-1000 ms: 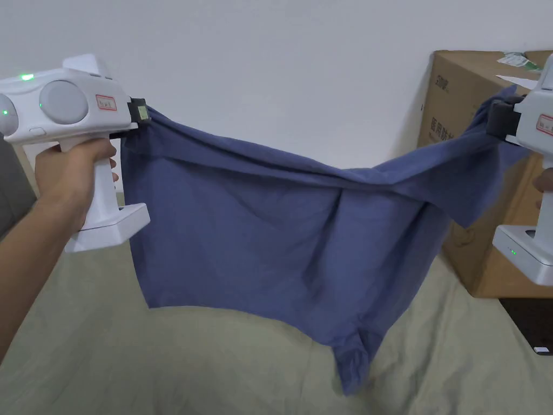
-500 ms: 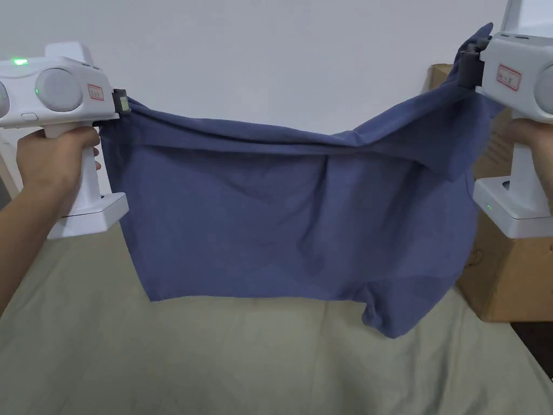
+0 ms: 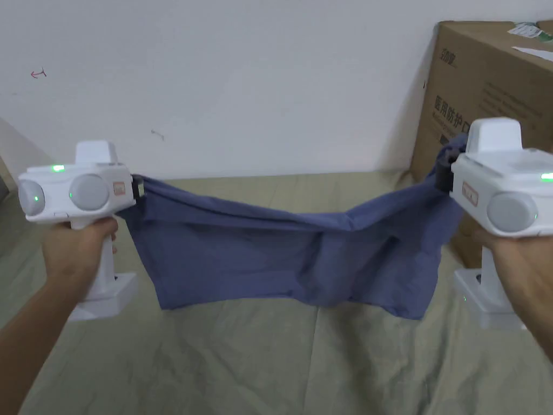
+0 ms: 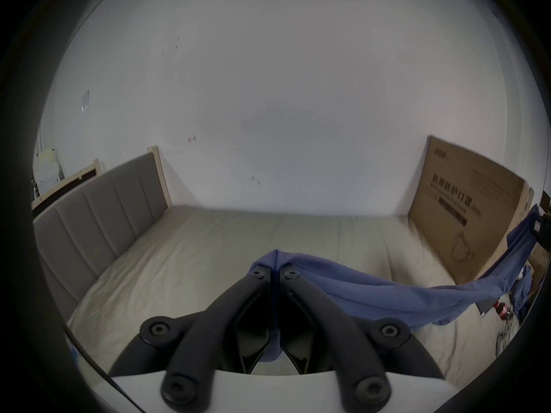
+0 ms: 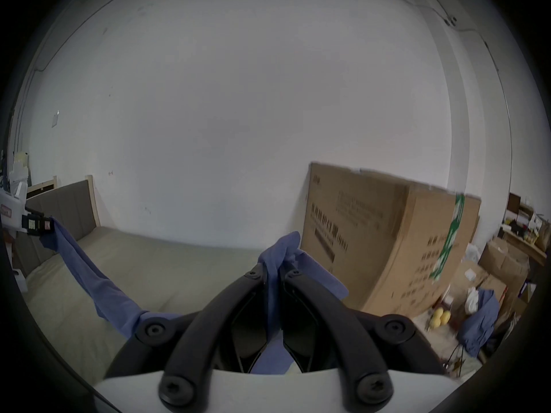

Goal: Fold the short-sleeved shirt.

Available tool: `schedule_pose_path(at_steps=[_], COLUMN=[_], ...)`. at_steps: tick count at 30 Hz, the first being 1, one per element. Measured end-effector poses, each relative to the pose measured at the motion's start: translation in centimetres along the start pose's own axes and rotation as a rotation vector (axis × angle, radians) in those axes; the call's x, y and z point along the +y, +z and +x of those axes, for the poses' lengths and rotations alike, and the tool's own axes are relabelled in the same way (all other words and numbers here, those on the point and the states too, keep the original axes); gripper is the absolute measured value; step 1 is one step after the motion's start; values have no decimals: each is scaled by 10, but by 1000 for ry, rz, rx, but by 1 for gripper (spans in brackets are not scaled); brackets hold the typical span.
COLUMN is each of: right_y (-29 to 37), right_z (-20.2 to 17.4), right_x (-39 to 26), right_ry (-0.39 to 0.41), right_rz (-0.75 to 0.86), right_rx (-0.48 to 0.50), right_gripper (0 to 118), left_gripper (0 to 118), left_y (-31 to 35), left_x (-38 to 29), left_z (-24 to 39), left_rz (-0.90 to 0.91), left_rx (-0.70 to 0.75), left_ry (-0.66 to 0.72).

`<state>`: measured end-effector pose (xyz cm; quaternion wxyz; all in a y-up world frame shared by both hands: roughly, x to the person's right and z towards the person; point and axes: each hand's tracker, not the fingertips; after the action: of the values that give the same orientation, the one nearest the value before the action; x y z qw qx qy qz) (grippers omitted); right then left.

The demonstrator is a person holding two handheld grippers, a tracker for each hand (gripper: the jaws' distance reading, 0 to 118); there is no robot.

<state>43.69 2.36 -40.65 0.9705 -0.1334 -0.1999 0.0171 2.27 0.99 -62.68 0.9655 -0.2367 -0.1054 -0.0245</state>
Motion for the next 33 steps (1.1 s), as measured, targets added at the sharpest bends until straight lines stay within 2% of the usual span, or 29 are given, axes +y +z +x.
schedule_pose_path(at_steps=[6, 10, 14, 25, 29, 33], right_y=[38, 80, 120, 240, 264, 274], right_z=[-3, -3, 6, 28, 29, 22], right_x=[-73, -120, -168, -248, -273, -301], right_ry=[-56, -28, -45, -144, -128, -65], right_rz=[-118, -203, -267, -379, -434, -523], right_rx=[6, 27, 41, 10, 7, -12], right_gripper=[4, 4, 4, 4, 4, 4], left_gripper=[2, 2, 2, 2, 2, 2], left_y=[24, 60, 93, 196, 216, 227], left_x=[-93, -156, -215, -321, -350, -376], left_z=[-23, -38, -57, -87, -95, -95], left_rz=[-120, -193, -250, -348, -390, -441], left_rx=[-2, 1, -2, 12, 14, 30], left_ry=[67, 69, 77, 63, 66, 19])
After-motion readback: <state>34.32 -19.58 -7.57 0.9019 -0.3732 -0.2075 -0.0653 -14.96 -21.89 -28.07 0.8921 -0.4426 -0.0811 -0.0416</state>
